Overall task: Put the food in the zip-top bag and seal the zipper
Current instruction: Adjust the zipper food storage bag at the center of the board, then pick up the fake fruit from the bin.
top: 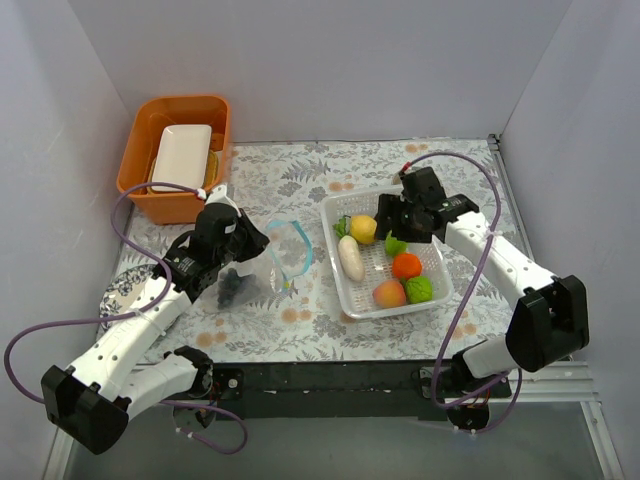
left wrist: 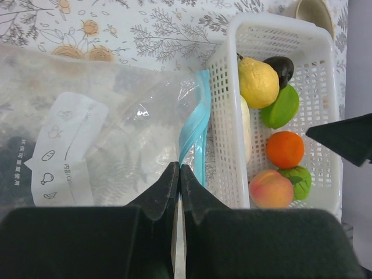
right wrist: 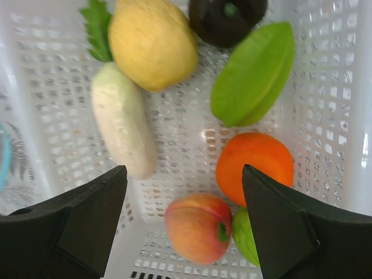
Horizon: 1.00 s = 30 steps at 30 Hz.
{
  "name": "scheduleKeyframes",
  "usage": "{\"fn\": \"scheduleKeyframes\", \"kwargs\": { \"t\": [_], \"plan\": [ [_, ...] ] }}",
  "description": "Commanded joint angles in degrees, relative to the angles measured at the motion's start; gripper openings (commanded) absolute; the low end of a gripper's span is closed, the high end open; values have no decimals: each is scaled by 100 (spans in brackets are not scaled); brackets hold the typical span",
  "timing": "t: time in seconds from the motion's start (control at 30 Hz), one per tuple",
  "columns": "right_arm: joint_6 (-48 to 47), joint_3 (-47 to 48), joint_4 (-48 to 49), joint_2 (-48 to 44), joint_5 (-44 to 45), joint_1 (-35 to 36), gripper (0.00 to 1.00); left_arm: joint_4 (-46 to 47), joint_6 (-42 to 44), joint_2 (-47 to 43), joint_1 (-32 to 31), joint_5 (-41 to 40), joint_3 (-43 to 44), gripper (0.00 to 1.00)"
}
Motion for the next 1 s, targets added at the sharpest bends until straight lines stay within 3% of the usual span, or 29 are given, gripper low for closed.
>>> {"fn": "scheduleKeyframes", "kwargs": {
  "t": [0.0, 0.23, 0.8, 0.9, 0.97],
  "plan": [
    [-93, -432, 159, -44, 233, -204, 88, 158, 157, -48, 30, 456, 228, 0],
    [-137, -486, 590, 377, -22, -372, 88, 114, 183, -83, 21, 571, 220, 0],
    [-286, 94, 1030, 1661, 523, -398, 86, 9, 289, -119, 30, 879, 211, 0],
    [-392, 260, 987, 1810, 505, -398, 81, 35, 271, -101, 30, 888, 184, 0],
    [-427, 270, 934, 1864, 505, -398, 73, 35, 289, -83, 30, 896, 193, 0]
  ]
}}
